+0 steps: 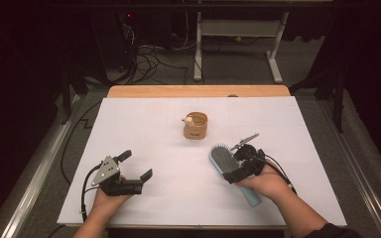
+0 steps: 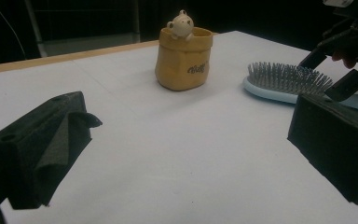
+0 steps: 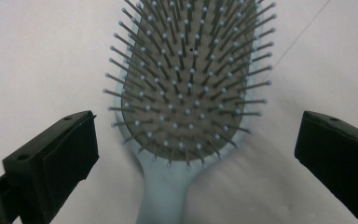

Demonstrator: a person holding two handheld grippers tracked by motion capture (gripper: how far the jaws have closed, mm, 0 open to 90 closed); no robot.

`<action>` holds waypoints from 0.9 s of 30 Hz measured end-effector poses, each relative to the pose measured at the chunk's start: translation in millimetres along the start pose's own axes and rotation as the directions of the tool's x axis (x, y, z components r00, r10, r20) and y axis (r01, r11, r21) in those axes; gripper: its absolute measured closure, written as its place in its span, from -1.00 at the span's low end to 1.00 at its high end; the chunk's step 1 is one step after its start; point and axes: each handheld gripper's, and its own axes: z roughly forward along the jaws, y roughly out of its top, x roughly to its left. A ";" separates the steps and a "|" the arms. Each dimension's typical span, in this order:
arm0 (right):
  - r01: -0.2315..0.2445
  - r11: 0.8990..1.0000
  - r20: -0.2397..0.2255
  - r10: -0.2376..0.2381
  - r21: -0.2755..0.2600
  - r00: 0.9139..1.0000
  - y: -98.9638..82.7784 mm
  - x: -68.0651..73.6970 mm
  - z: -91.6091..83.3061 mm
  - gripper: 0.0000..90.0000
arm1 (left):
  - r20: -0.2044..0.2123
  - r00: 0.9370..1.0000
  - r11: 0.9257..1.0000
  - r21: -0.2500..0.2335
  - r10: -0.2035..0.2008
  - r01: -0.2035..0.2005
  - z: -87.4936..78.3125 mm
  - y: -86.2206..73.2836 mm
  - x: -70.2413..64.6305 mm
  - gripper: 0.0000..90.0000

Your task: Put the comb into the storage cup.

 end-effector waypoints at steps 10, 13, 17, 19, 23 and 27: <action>-0.008 0.999 0.019 0.008 0.032 1.000 12.6 1.9 14.6 -0.99 | 0.010 1.000 1.000 0.004 0.004 -0.004 -1.0 1.5 0.1 -0.99; -0.005 0.999 0.025 0.004 0.041 1.000 14.9 3.0 18.2 -0.99 | 0.010 1.000 1.000 0.004 0.003 -0.003 -1.2 1.6 -0.1 -0.99; 0.003 0.999 0.038 -0.005 0.053 0.999 17.1 5.0 22.4 -0.99 | 0.005 1.000 1.000 0.002 -0.001 0.001 -0.9 1.0 -0.3 -0.99; 0.009 0.998 0.030 -0.011 0.069 0.999 17.8 5.6 24.7 -0.96 | 0.006 1.000 1.000 0.006 -0.001 0.001 -0.9 0.7 -0.2 -0.99; 0.019 0.997 0.031 -0.022 0.075 0.999 19.0 6.9 27.2 -0.92 | 0.006 1.000 1.000 0.006 -0.001 0.001 -0.9 0.5 -0.3 -0.99; 0.012 0.997 0.035 -0.014 0.073 0.999 21.4 7.2 26.9 -0.84 | 0.007 1.000 1.000 0.007 -0.001 0.001 -1.1 0.9 -0.2 -0.99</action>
